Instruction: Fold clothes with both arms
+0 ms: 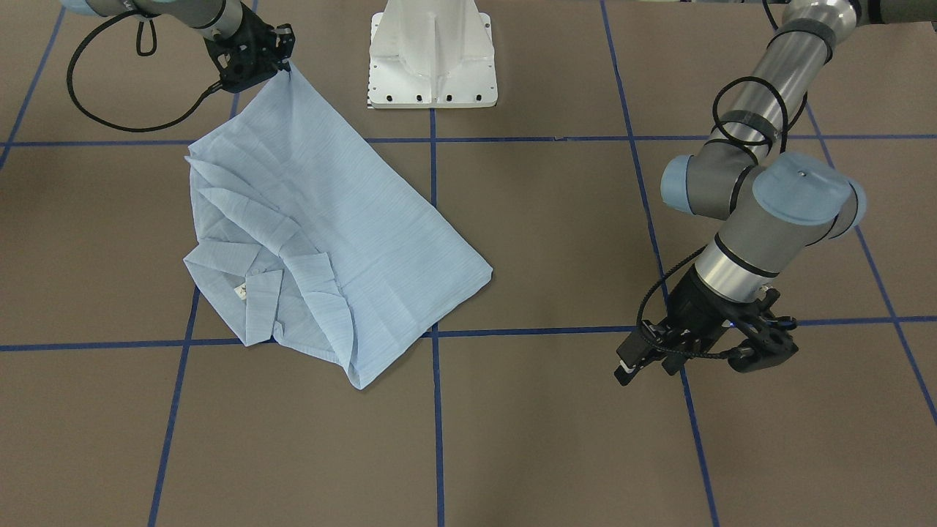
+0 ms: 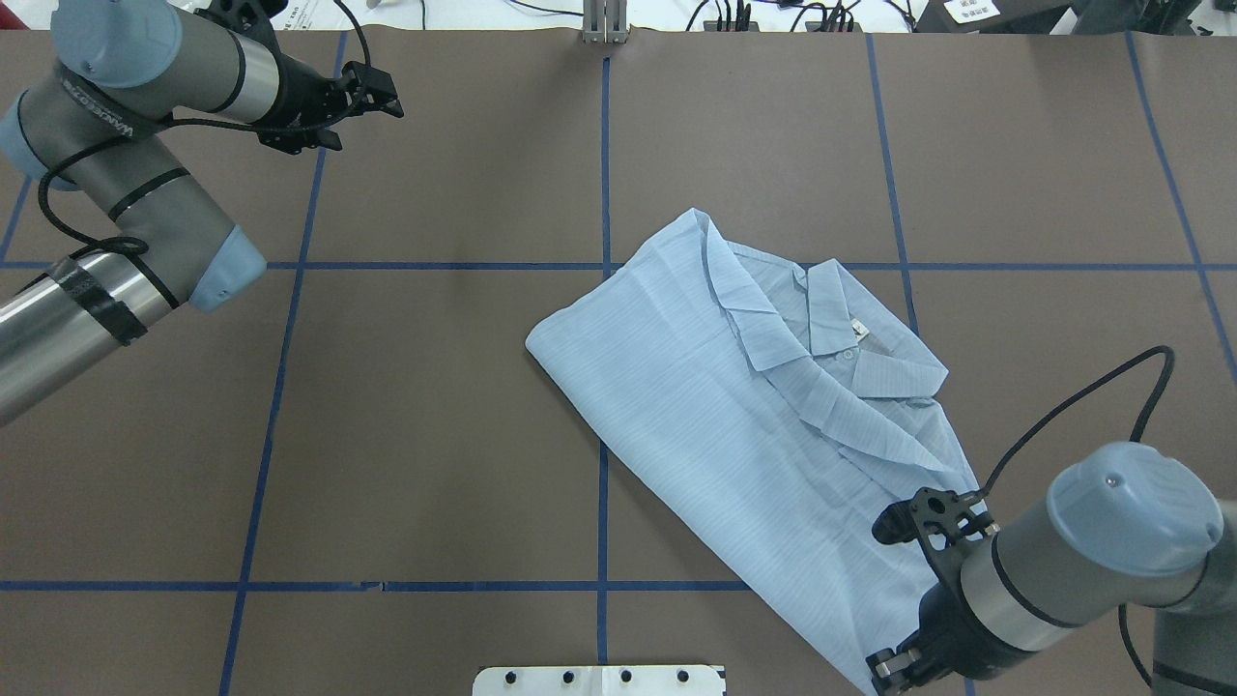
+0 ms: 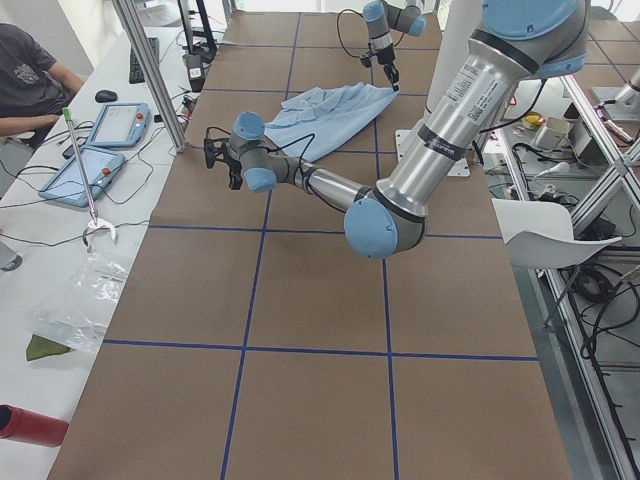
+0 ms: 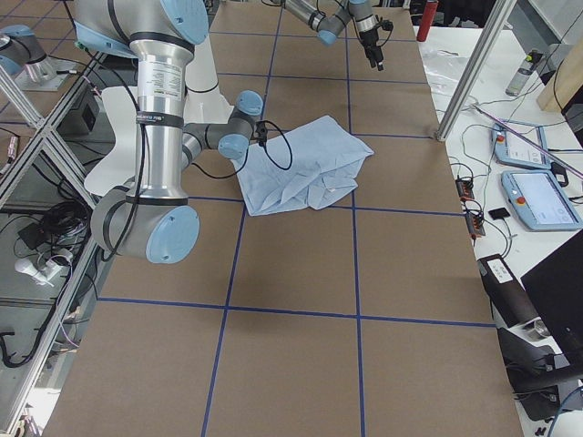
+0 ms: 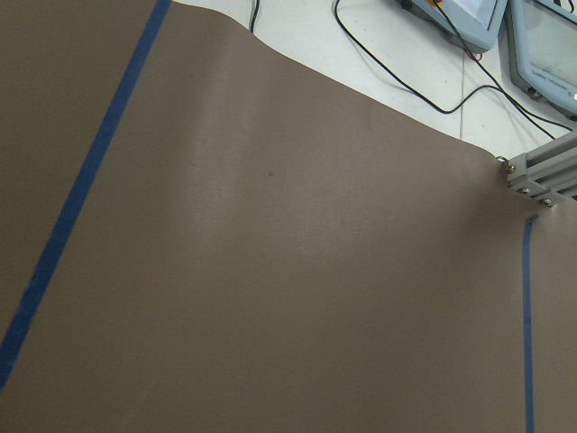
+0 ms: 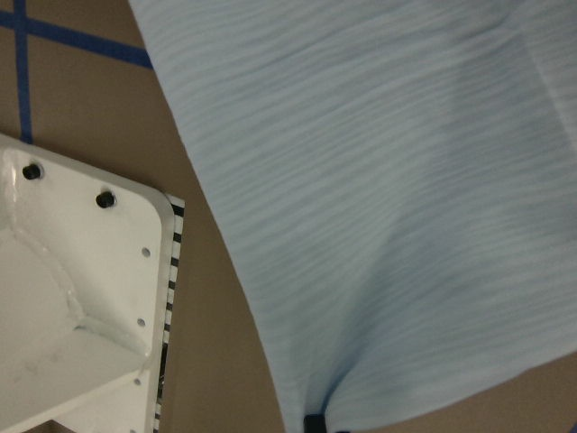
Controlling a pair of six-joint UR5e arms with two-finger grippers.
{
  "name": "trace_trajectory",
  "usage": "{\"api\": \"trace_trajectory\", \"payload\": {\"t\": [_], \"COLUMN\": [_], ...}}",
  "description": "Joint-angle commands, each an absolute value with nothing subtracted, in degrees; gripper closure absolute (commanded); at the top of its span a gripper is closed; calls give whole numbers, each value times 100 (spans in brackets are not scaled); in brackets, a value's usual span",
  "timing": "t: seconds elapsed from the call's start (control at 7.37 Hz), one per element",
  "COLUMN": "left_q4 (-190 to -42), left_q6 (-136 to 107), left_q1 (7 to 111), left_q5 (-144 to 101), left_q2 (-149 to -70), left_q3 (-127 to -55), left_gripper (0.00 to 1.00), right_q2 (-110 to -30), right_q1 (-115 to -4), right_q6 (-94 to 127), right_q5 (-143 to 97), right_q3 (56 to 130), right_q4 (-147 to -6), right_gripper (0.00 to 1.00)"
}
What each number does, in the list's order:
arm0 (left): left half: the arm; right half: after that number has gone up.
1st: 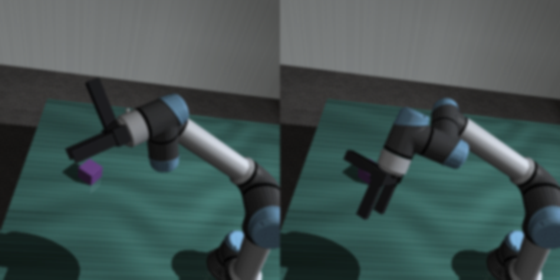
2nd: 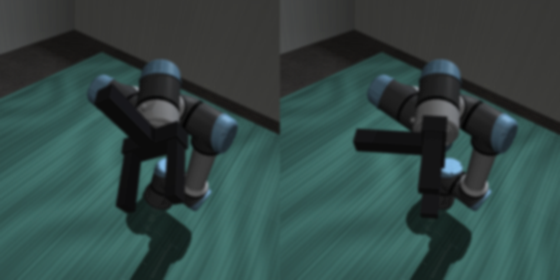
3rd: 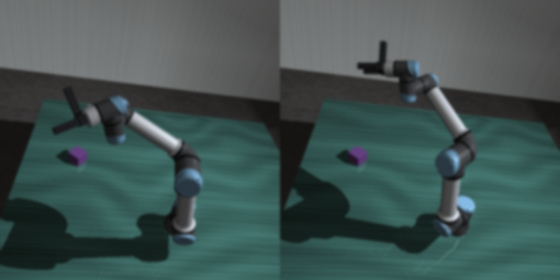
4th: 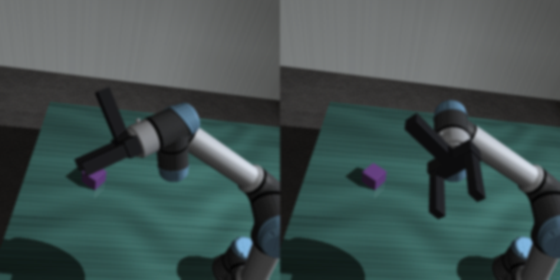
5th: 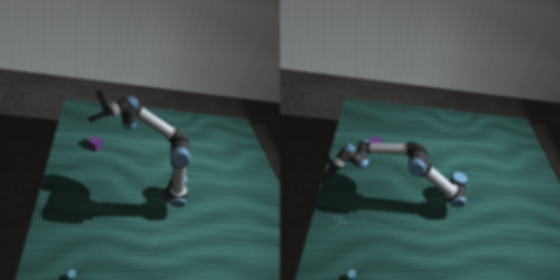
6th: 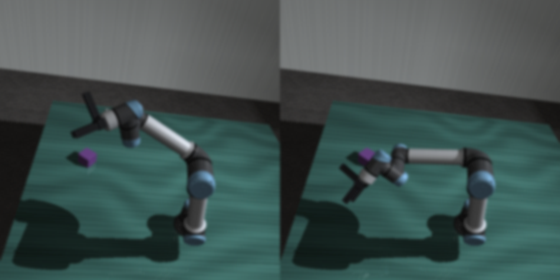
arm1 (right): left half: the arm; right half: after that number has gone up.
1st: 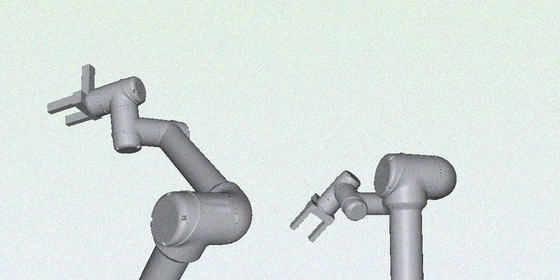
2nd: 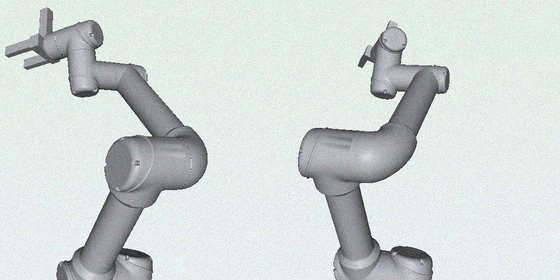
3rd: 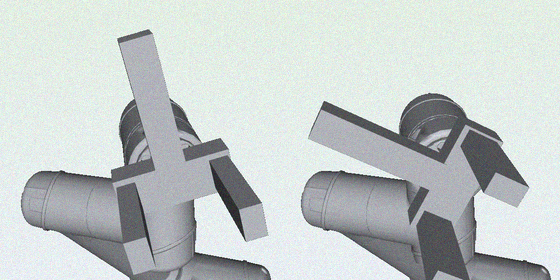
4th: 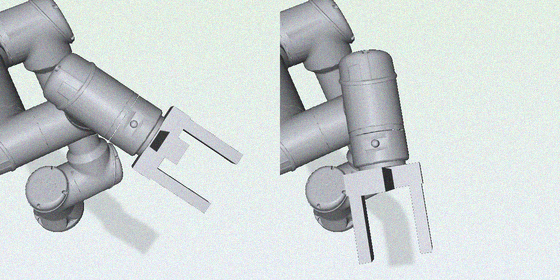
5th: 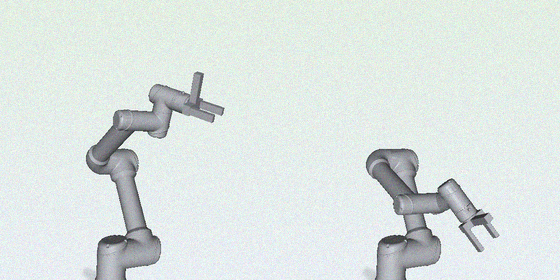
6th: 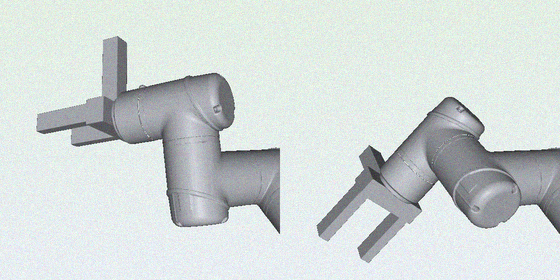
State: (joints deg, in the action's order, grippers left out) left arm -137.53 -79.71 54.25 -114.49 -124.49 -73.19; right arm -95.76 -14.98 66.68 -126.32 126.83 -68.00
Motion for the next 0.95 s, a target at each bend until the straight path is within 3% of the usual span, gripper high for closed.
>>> {"api": "trace_trajectory", "payload": {"t": [0.0,0.14,0.54,0.81], "left_q4": [-13755,-13746,-13737,-13389], "left_q6": [-7989,-7989,-8513,-9303], "left_q1": [5414,5336,4801,4266], "left_q5": [-11364,-11364,-11382,-11260], "left_q2": [-12454,-12437,-11955,-11559], "left_q3": [-7382,-7522,-8276,-9172], "left_gripper": [1,1,1,1], "right_q2": [-9676,-9642,-8863,-8701], "right_q1": [-1195,-1430,-2746,-3398], "right_q6": [6688,6688,6688,6654], "right_q5": [-12551,-12542,-12202,-11691], "right_q3": [12744,12753,12578,12464], "right_q4": [-6803,-6794,-6803,-6864], "right_gripper": [36,0,0,0]}}
